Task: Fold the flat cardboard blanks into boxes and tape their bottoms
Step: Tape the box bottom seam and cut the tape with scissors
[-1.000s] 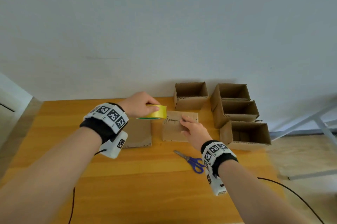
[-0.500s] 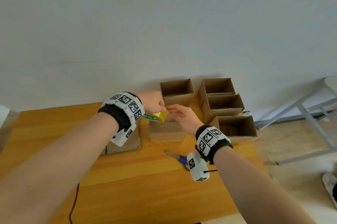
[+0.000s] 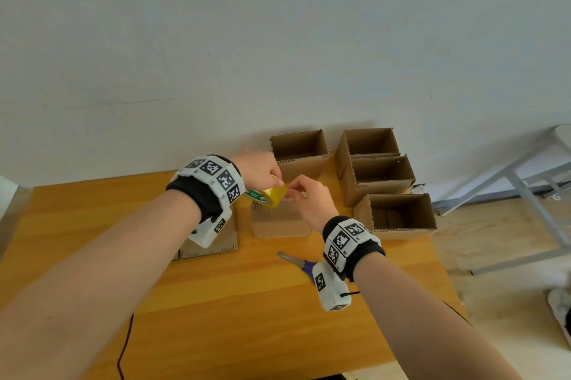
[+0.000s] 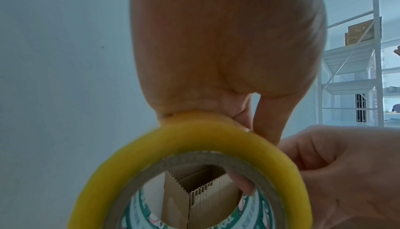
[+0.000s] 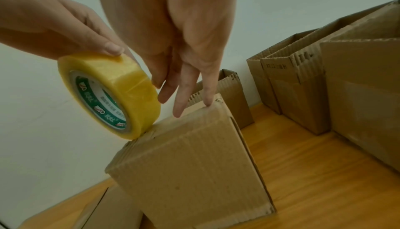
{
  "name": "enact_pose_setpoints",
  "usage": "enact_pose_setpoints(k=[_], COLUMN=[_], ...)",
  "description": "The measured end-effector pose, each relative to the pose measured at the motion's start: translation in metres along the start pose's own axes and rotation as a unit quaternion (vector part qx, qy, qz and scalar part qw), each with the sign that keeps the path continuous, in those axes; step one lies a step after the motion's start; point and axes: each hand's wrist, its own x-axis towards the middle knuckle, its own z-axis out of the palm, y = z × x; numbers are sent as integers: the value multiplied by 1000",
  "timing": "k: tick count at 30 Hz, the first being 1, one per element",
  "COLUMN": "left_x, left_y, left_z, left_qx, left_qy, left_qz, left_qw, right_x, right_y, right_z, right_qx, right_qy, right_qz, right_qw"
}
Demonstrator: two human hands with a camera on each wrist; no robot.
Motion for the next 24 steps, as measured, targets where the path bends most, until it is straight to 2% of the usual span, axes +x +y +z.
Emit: enact_pose_setpoints(k=[5,8,14,19,21,24], left_x=[-1,2,-1,-13,-14,-14], left_y=[-7,-11,-20,-32,-36,-37], left_z=[-1,6,27,42,50,60], left_qx=[-20,-14,-157,-198,-224,-294], left_qy=[45,89,210,200,222,273], left_qz=[-6,-12,-3,-13,-34,-109], left_qw=[999,996,965,959,948,909], right_x=[-5,-2,-1,-1,-2,-2], right_y=[2,2,3,4,3,8], right_z=[-5,-8,-11,-10,-10,-8], right_qx=[53,109,128,157,155,171], right_qy=[-25,-26,-1,10,9,7], right_qz=[9,45,70,69,70,87], right_qw=[998,993,989,985,985,981])
